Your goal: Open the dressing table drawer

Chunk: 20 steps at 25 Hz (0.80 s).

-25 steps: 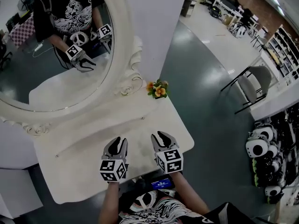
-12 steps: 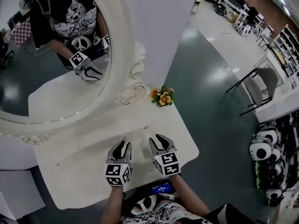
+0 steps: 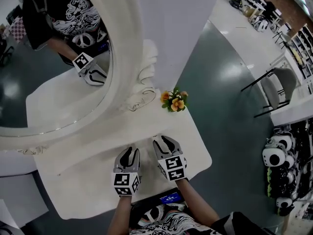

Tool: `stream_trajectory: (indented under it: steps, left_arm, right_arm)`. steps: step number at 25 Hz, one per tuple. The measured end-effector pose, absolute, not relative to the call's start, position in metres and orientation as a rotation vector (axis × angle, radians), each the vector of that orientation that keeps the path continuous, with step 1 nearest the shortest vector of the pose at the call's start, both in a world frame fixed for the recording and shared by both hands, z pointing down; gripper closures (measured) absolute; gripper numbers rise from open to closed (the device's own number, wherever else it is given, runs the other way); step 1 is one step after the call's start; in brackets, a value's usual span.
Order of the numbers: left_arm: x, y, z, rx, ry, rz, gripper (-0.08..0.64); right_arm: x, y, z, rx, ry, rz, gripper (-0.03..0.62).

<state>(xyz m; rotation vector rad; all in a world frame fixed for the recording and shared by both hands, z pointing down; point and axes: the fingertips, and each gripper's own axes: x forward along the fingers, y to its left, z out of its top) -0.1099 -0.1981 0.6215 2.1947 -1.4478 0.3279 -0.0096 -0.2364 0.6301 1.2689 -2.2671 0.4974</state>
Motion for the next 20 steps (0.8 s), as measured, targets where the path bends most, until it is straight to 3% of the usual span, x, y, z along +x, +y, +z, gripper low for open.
stream_trajectory:
  steps: [8,12,20]
  left_arm:
    - [-0.11,-0.201,0.627,2.173,-1.457,0.351,0.457]
    - [-0.114,-0.2,0.629,2.16,-1.467,0.36,0.46]
    - [-0.113,-0.197,0.631,2.158,-1.469,0.377,0.464]
  right_arm:
    - [-0.021,-0.249,0.644,1.239,-2.283,0.489,0.45]
    - [-0.024,-0.253,0.648,1.221,-2.276,0.453,0.503]
    - [-0.018,-0.247,0.648,1.203,-2.272,0.465,0.494]
